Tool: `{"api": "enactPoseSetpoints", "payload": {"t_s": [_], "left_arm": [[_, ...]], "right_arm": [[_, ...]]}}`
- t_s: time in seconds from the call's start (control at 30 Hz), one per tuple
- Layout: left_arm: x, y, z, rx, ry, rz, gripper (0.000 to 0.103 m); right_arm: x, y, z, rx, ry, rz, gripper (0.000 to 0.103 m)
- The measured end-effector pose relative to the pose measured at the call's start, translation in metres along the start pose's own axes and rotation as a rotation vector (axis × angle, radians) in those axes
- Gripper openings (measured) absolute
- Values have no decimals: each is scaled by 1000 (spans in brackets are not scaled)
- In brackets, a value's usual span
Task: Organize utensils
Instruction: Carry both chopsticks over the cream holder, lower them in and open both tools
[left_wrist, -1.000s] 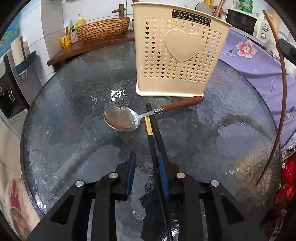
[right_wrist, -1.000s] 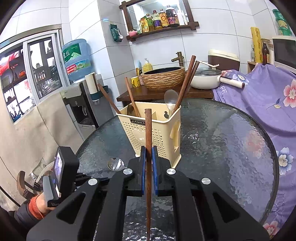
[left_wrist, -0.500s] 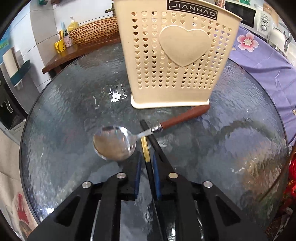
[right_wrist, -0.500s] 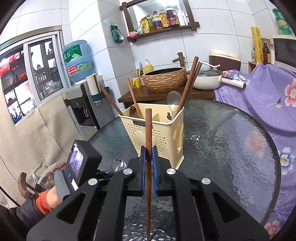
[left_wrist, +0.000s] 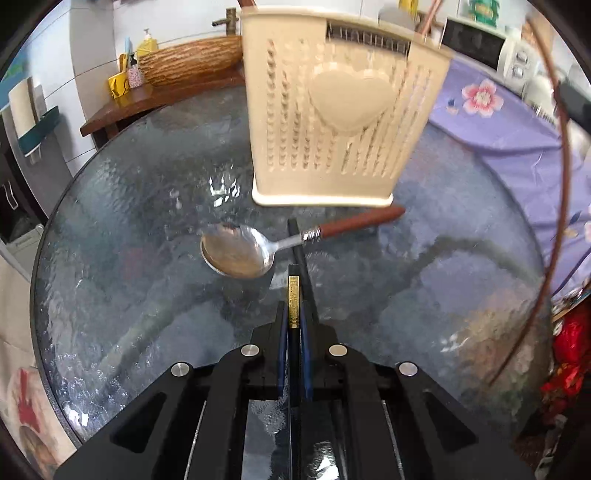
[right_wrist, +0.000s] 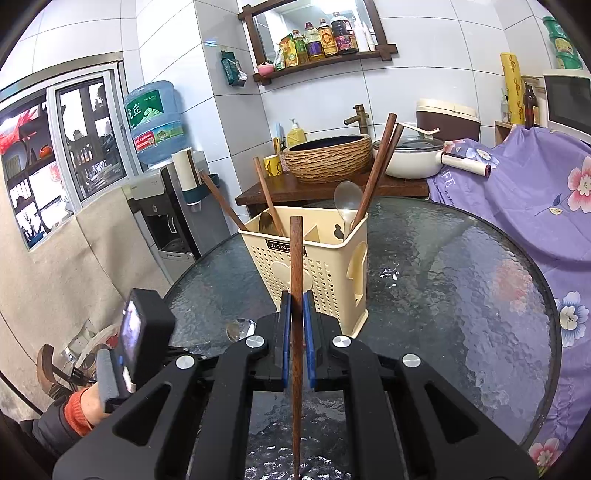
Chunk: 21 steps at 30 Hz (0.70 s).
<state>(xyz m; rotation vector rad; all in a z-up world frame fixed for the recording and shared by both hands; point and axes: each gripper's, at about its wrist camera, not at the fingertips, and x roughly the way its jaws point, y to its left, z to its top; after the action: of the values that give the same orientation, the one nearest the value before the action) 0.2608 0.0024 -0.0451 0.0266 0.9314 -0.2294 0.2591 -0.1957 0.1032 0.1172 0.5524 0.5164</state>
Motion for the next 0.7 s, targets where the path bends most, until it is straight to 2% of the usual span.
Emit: {"api": "enactPoseSetpoints", "payload": {"t_s": [0.23, 0.4, 0.7], "left_arm": [[-53, -6, 21, -32, -195, -35, 7], [-94, -12, 36, -18, -323, -60, 7], [-134, -17, 43, -11, -426, -74, 7]], "right_arm": [[-9, 4, 4, -8, -31, 11, 7], [-15, 10, 7, -24, -40, 29, 7], [-19, 18, 12, -44, -40, 54, 7]]}}
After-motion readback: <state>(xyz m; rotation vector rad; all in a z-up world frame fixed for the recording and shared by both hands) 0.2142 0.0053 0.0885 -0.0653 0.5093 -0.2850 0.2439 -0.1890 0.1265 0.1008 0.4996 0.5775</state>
